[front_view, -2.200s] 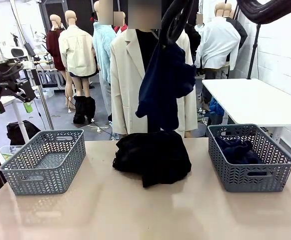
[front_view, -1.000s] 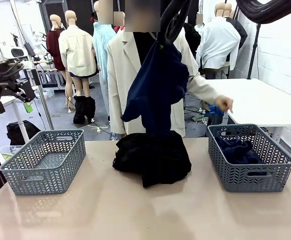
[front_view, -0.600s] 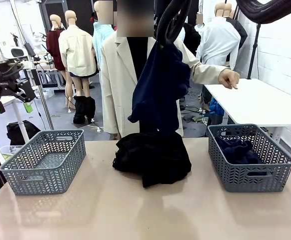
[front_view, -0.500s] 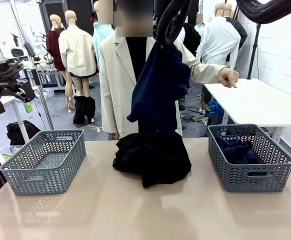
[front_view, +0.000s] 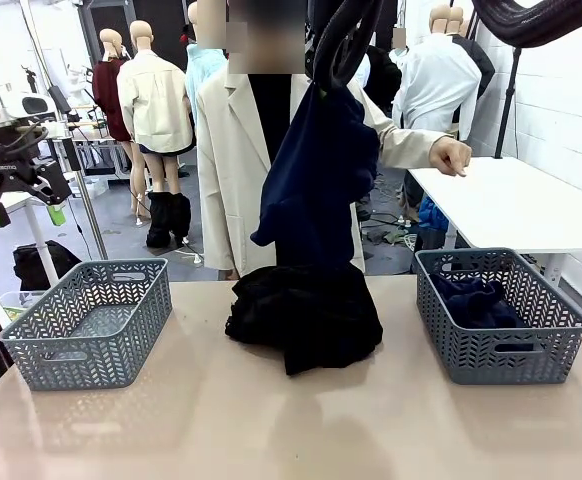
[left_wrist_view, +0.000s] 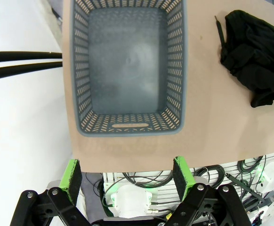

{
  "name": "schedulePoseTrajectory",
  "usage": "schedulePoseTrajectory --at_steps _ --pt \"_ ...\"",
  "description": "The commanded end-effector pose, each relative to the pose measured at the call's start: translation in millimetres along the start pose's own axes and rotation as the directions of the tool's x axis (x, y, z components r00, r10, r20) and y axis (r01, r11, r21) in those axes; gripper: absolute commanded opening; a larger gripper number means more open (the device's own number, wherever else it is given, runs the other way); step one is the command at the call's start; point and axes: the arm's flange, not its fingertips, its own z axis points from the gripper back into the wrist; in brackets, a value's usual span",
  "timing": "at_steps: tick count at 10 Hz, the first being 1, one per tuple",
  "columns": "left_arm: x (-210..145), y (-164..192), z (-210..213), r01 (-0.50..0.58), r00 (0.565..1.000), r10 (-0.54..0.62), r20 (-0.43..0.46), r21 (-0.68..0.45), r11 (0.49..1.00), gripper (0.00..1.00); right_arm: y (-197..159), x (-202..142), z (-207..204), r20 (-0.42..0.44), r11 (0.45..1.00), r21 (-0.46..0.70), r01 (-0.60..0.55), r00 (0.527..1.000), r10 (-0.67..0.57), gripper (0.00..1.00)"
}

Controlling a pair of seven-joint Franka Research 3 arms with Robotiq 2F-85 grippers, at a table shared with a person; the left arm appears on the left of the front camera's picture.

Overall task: Sort the tops and bottoms.
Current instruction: Sort the clothes according to human instructions.

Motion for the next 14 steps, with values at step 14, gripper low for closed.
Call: schedulePoseTrajectory --at_steps 14 --pt "2.0 -0.3 2.4 -0.021 1.0 0.021 0.011 -0.01 1.0 1.0 -169.3 -139.9 8.8 -0.008 0.856 -0.492 0.158 0.982 -0.186 0.0"
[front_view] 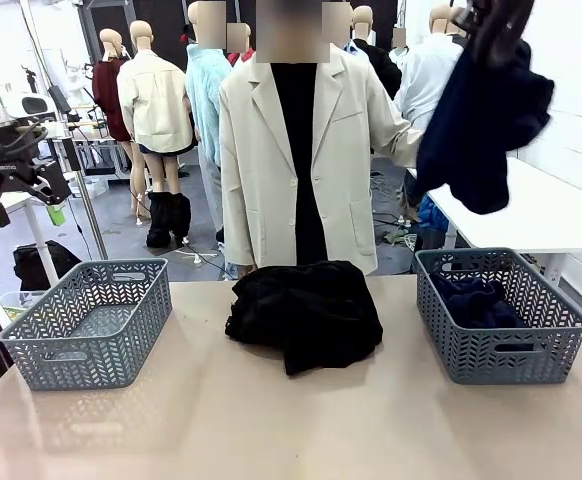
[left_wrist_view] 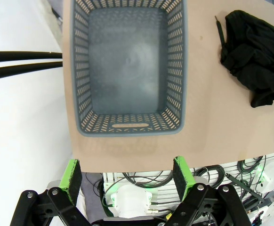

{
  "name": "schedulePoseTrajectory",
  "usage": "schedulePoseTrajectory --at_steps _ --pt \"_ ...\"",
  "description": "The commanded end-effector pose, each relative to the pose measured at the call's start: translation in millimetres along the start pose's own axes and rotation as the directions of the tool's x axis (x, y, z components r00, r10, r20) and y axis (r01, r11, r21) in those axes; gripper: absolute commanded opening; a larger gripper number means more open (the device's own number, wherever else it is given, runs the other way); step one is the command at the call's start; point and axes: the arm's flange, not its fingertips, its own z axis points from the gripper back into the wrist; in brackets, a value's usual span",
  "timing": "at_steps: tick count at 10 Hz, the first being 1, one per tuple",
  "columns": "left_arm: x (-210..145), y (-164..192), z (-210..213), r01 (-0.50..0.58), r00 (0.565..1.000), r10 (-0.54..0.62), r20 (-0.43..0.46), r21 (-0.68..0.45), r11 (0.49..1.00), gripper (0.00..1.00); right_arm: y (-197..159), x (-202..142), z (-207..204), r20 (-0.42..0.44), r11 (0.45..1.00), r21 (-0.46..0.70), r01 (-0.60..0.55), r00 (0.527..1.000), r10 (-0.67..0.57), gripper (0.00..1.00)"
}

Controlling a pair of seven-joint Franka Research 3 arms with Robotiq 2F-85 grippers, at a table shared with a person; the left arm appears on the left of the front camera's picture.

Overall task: Sort the tops and bottoms.
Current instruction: Sort the clothes according to human instructions.

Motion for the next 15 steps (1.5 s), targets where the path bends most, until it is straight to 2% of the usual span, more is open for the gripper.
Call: schedulePoseTrajectory --at_steps 1,4,7,9,10,13,14,15 --pt "2.0 -0.7 2.4 -0.02 1.0 0.02 0.011 -0.01 1.0 1.0 6.7 -56.6 -37.1 -0.032 0.983 -0.186 -0.01 0.999 0.004 0.0" --pt "2.0 -0.7 2.4 -0.02 1.0 0.02 0.011 -0.01 1.0 1.0 16.3 -122.3 -82.8 -0.074 0.995 -0.1 0.025 0.997 -0.033 0.0" --pt "2.0 -0.7 2.4 -0.02 1.0 0.02 0.011 -0.01 1.0 1.0 40.8 -168.4 -130.0 -0.149 0.978 0.119 0.169 0.977 -0.15 0.0" --pt "2.0 -0.7 2.4 -0.02 1.0 0.02 0.011 -0.01 1.0 1.0 64.2 -173.5 -139.1 -0.15 0.946 0.247 0.21 0.973 -0.177 0.0" --pt "2.0 -0.7 2.4 -0.02 1.0 0.02 0.011 -0.01 1.0 1.0 79.6 -171.0 -145.7 -0.166 0.909 0.338 0.245 0.966 -0.198 0.0" --pt "2.0 -0.7 2.4 -0.02 1.0 0.02 0.011 -0.01 1.0 1.0 115.4 -179.6 -167.4 -0.239 0.908 0.343 0.239 0.958 -0.161 0.0" --pt "2.0 -0.7 2.4 -0.02 1.0 0.02 0.011 -0.01 1.0 1.0 119.9 -183.8 -174.1 -0.26 0.917 0.315 0.244 0.952 -0.164 0.0" --pt "2.0 -0.7 2.4 -0.02 1.0 0.02 0.011 -0.01 1.0 1.0 111.6 -173.4 -161.1 -0.239 0.909 0.33 0.256 0.954 -0.182 0.0"
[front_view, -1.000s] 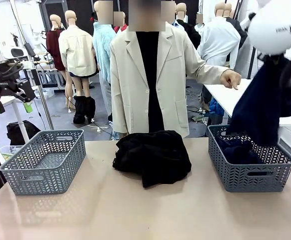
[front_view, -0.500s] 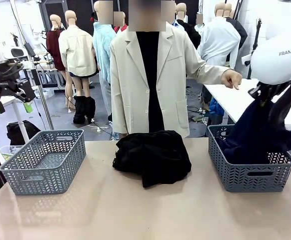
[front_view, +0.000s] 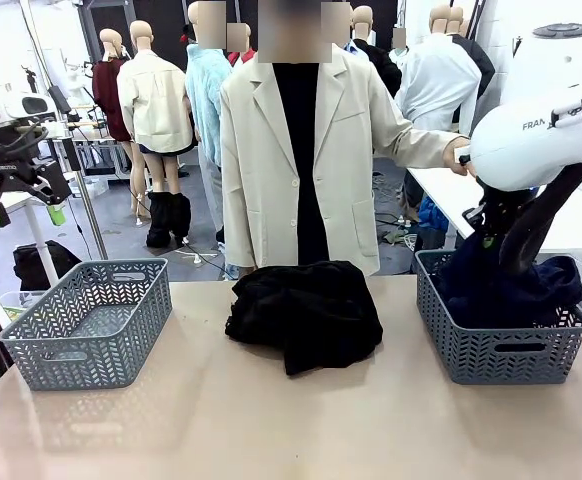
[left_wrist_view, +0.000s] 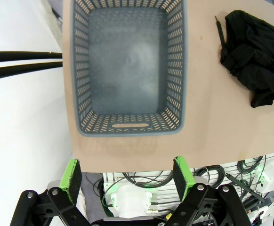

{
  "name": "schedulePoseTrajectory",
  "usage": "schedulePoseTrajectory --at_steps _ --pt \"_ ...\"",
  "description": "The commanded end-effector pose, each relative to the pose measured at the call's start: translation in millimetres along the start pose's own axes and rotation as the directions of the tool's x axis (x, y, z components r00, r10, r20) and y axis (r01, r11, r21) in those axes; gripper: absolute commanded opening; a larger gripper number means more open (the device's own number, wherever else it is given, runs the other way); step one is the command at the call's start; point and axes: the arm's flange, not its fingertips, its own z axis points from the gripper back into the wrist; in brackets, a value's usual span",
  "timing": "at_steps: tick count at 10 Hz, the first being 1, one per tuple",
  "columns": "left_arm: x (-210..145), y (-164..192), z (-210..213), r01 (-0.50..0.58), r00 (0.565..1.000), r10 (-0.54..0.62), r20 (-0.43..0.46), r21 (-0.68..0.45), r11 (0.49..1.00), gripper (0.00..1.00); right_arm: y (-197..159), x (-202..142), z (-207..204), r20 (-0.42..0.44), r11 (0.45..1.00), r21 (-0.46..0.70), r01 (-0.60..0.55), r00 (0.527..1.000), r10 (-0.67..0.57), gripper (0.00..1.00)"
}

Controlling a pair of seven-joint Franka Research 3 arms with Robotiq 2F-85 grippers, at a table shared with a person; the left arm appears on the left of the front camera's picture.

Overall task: Sort the tops and bottoms.
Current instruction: Sort the clothes according to human instructions.

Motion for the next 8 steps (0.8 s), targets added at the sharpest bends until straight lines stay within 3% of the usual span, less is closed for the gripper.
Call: schedulePoseTrajectory --at_steps 1,8 --pt "2.0 -0.3 2.3 -0.02 1.0 0.021 0.011 -0.01 1.0 1.0 -3.8 4.3 12.2 0.027 1.0 0.0 0.007 1.0 -0.007 0.0" --pt "2.0 -0.3 2.3 -0.02 1.0 0.021 0.011 -0.01 1.0 1.0 -3.8 3.5 10.7 0.023 1.0 -0.005 0.007 1.0 -0.007 0.0"
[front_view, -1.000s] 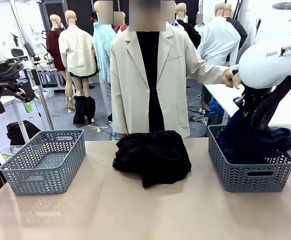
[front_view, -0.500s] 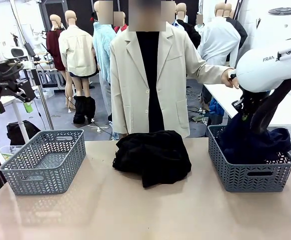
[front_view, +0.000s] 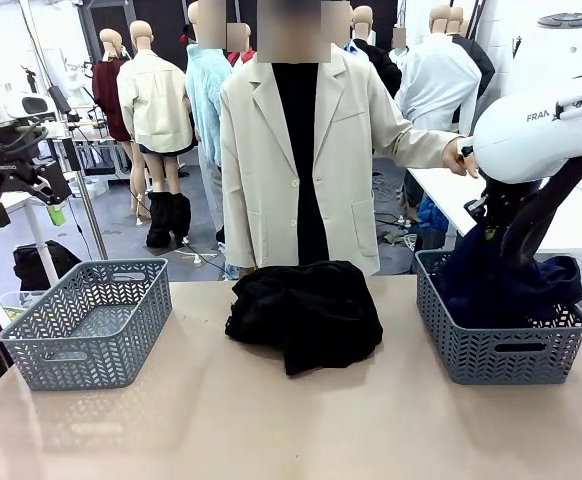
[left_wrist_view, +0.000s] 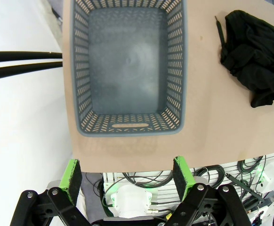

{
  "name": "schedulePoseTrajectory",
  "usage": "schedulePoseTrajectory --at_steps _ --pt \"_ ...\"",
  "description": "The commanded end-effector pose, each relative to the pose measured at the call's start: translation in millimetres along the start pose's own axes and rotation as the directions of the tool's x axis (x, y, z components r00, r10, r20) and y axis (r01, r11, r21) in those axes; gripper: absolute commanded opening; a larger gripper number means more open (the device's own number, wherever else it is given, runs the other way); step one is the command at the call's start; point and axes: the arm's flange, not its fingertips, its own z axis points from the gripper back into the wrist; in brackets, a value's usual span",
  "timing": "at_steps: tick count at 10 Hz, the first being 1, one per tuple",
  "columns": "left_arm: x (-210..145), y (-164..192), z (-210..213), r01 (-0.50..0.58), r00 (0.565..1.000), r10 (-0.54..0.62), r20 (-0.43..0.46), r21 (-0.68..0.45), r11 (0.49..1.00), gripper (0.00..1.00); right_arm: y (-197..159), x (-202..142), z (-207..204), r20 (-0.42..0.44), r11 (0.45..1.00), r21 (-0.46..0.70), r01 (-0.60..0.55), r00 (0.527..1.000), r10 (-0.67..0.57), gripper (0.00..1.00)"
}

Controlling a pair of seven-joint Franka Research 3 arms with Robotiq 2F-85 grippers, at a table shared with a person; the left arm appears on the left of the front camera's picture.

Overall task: Sort the tops and bottoms.
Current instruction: Sort the clothes according to human instructions.

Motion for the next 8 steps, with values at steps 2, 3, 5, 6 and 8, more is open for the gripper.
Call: schedulePoseTrajectory --at_steps 2,3,5,6,8 --pt "2.0 -0.3 2.3 -0.02 1.0 0.021 0.011 -0.01 1.0 1.0 -9.3 5.8 -45.6 -0.091 0.994 0.107 0.01 0.996 0.0 0.0" --pt "2.0 -0.3 2.3 -0.02 1.0 0.021 0.011 -0.01 1.0 1.0 -13.2 2.9 -64.0 -0.124 0.985 0.172 -0.007 0.992 0.029 0.0" --pt "2.0 -0.3 2.3 -0.02 1.0 0.021 0.011 -0.01 1.0 1.0 -12.1 -6.7 -88.1 -0.197 0.984 0.18 0.012 0.98 0.024 0.0" --pt "2.0 -0.3 2.3 -0.02 1.0 0.021 0.011 -0.01 1.0 1.0 -13.5 -8.2 -97.5 -0.236 0.985 0.169 0.032 0.972 0.009 0.0" --pt "2.0 -0.3 2.3 -0.02 1.0 0.021 0.011 -0.01 1.0 1.0 -12.5 -7.2 -91.0 -0.216 0.988 0.157 0.013 0.976 0.021 0.0"
